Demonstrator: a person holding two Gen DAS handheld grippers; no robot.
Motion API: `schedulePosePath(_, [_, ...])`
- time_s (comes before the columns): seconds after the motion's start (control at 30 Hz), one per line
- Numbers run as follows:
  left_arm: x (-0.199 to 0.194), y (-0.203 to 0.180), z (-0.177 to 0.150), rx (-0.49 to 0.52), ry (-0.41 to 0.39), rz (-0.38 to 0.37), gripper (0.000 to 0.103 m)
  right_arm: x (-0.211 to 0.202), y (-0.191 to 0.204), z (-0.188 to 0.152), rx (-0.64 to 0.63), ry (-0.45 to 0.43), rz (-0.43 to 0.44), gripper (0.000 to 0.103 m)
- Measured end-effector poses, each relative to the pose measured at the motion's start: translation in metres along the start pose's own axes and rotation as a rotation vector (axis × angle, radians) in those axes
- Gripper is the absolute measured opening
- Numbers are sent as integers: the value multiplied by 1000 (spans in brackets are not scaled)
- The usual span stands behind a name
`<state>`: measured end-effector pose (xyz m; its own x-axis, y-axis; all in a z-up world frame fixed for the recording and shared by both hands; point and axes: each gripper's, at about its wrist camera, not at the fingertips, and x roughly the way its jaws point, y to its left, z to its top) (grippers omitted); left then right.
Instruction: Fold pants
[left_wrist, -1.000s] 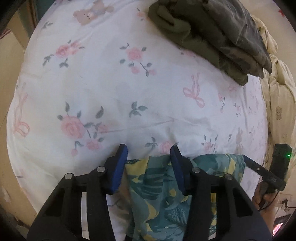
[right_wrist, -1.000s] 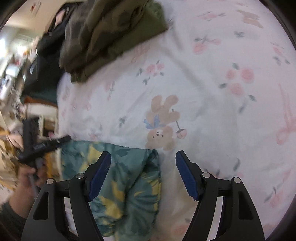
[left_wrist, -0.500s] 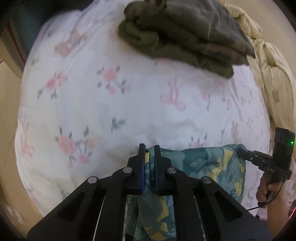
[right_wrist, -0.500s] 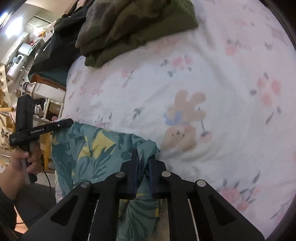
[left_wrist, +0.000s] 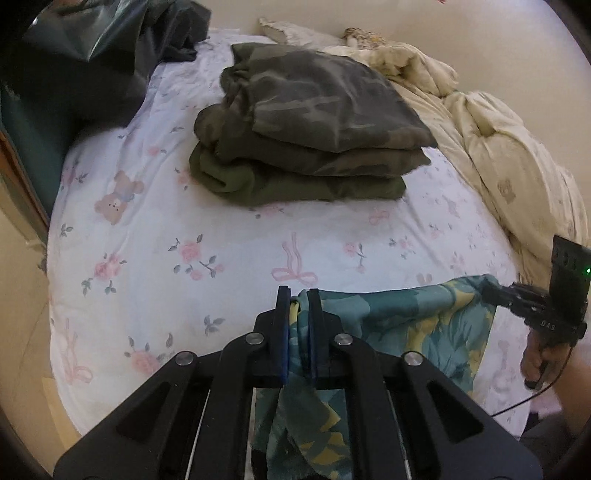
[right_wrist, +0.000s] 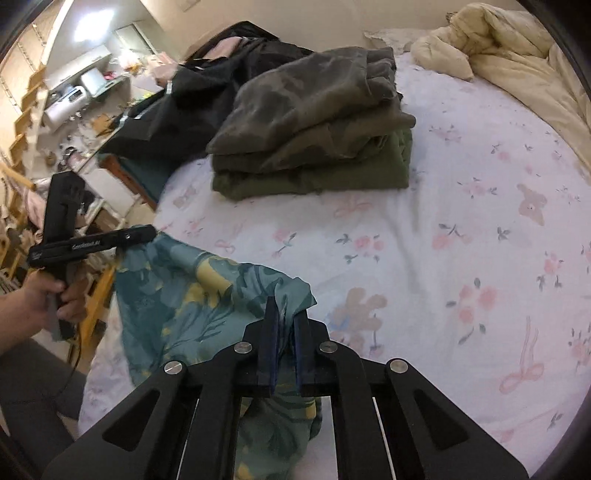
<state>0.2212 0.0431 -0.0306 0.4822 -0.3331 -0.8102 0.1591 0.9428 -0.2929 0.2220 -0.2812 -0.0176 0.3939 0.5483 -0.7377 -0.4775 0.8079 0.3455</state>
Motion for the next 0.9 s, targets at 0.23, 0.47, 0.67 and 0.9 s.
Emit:
schedulePosePath(0.23, [-15, -9, -11, 32, -25, 19, 6, -11, 21, -4, -58, -37, -29, 6])
schedulePosePath(0.47, [-39, -21, -40, 169, -3, -4, 6, -34, 47, -31, -215, -23, -7, 6])
schedulePosePath(0.67, [-53, -42, -81, 359, 82, -6, 6, -43, 68, -66, -322, 55, 9, 6])
schedulePosePath(0.9, [-49, -57, -135, 565, 210, -13, 6, -34, 86, -115, -420, 210, 16, 6])
